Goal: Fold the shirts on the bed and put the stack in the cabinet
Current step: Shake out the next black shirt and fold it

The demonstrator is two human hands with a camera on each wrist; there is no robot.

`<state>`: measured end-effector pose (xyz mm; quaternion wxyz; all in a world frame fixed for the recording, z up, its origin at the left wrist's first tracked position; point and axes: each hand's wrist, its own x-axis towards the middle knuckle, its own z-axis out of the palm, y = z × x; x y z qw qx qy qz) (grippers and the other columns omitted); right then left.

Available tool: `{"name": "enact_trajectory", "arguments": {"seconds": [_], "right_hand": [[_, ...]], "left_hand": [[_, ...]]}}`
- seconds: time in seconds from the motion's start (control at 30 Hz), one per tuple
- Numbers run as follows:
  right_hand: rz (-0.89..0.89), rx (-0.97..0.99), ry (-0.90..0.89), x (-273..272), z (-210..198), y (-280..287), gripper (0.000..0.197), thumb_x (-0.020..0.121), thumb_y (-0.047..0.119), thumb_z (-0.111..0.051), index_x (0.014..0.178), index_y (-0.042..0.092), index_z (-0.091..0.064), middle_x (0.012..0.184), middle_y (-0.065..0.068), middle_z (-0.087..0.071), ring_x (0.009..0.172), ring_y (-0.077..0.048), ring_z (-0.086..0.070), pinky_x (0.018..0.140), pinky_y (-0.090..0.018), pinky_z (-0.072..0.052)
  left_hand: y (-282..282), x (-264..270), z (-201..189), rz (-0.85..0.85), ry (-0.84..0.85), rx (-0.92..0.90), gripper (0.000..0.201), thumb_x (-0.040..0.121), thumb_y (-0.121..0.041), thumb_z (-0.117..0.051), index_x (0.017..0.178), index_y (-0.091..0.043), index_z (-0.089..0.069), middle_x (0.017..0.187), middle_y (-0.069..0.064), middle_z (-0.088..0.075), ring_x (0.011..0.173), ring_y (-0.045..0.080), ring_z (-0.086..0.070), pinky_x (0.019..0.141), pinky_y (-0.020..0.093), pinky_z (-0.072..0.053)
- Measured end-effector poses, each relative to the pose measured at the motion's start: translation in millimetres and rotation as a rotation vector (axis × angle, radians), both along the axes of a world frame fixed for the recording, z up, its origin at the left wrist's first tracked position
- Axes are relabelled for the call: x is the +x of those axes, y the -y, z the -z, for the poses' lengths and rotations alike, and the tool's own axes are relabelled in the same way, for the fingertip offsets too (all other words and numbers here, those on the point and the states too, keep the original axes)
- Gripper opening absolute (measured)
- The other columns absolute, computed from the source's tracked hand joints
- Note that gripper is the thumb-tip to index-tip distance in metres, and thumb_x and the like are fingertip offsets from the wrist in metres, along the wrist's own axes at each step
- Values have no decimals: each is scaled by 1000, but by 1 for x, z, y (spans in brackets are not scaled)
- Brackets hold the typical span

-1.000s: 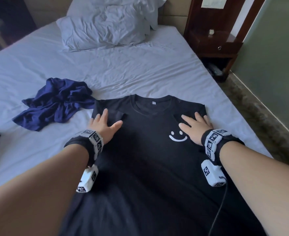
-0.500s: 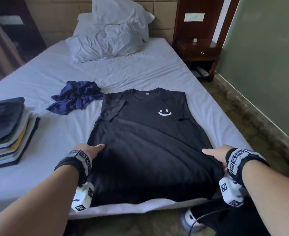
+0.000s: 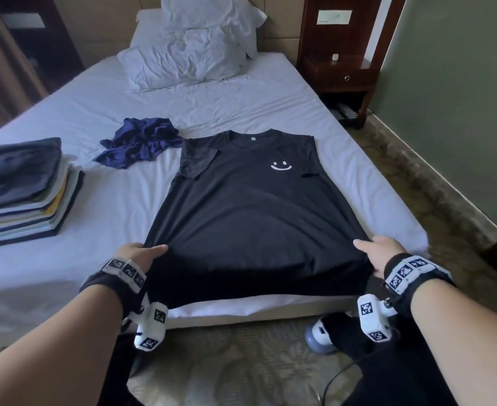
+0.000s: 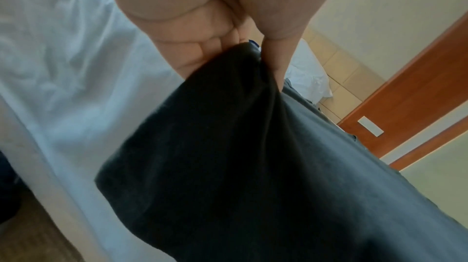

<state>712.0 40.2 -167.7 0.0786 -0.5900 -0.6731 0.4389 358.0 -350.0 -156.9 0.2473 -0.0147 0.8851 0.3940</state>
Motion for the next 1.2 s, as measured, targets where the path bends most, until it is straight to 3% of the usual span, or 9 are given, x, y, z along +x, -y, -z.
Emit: {"name": "enact_trajectory", "arguments": {"seconds": [0.13, 0.27, 0.43, 0.57, 0.63, 0.77, 0.87, 1.0, 1.2], "right_hand": [[-20, -51, 63, 9, 0, 10, 43, 75, 50, -79, 88, 11, -68, 81, -14, -69, 69, -33, -65, 68, -43, -58], [-110, -104, 148, 21, 26, 15, 69, 56, 59, -89, 104, 13, -71, 110, -10, -73, 95, -28, -68, 88, -39, -56], [-2, -79, 80, 37, 20, 48, 54, 88, 36, -76, 126, 0, -65, 113, -16, -70, 95, -32, -67, 82, -37, -51], [-30, -39, 132, 48, -2, 70, 51, 96, 30, -67, 137, 2, -56, 135, -20, -60, 115, -40, -61, 91, -40, -51], [-15, -146, 59, 55, -14, 81, 27, 99, 22, -63, 120, 5, -60, 116, -25, -64, 86, -41, -65, 66, -44, -56], [38, -162, -26, 70, -38, 96, 11, 104, 13, -52, 113, 7, -51, 76, -18, -52, 44, -21, -52, 32, -21, -40], [50, -127, -95, 77, -63, 104, 15, 105, 15, -50, 117, 6, -50, 65, -14, -49, 49, -22, -46, 30, -19, -37], [99, -66, -112, 90, -91, 113, 23, 102, 17, -55, 117, 0, -55, 47, -10, -44, 42, -21, -40, 34, -17, -32], [155, -10, -220, 114, -137, 128, 12, 99, 10, -58, 96, -1, -55, 59, -9, -40, 38, -19, -40, 35, -16, -29]], "left_hand": [[11, 2, 5, -46, 34, 72, 43, 71, -40, -90, 95, -7, -75, 80, 9, -72, 81, 29, -70, 90, 49, -59], [30, 17, 9, 5, 134, 115, 54, 56, -45, -98, 89, -10, -74, 82, 11, -77, 84, 32, -75, 84, 52, -61], [62, 19, 31, 61, 229, 98, 59, 36, -34, -104, 82, -8, -76, 94, 20, -77, 92, 42, -74, 90, 60, -57], [76, 55, 3, 54, 223, 140, 22, 84, -18, -83, 92, -2, -70, 91, 17, -74, 84, 32, -72, 78, 46, -60], [81, 65, -8, 32, 221, 142, 10, 94, -14, -73, 91, -8, -65, 89, 12, -71, 82, 30, -70, 73, 44, -60], [98, 52, -11, 31, 68, 173, 31, 82, -32, -82, 97, -9, -68, 95, 17, -71, 93, 38, -69, 88, 63, -57], [101, 55, -25, 16, -71, 151, 25, 87, -34, -77, 91, -11, -68, 102, 24, -72, 95, 41, -71, 87, 59, -59], [103, 81, -64, -73, -86, 233, 29, 100, -18, -63, 75, -5, -57, 81, 21, -59, 62, 33, -58, 33, 37, -51], [114, 79, -103, -137, -106, 303, 16, 93, -8, -68, 83, 0, -59, 64, 11, -48, 45, 22, -45, 40, 22, -39]]}}
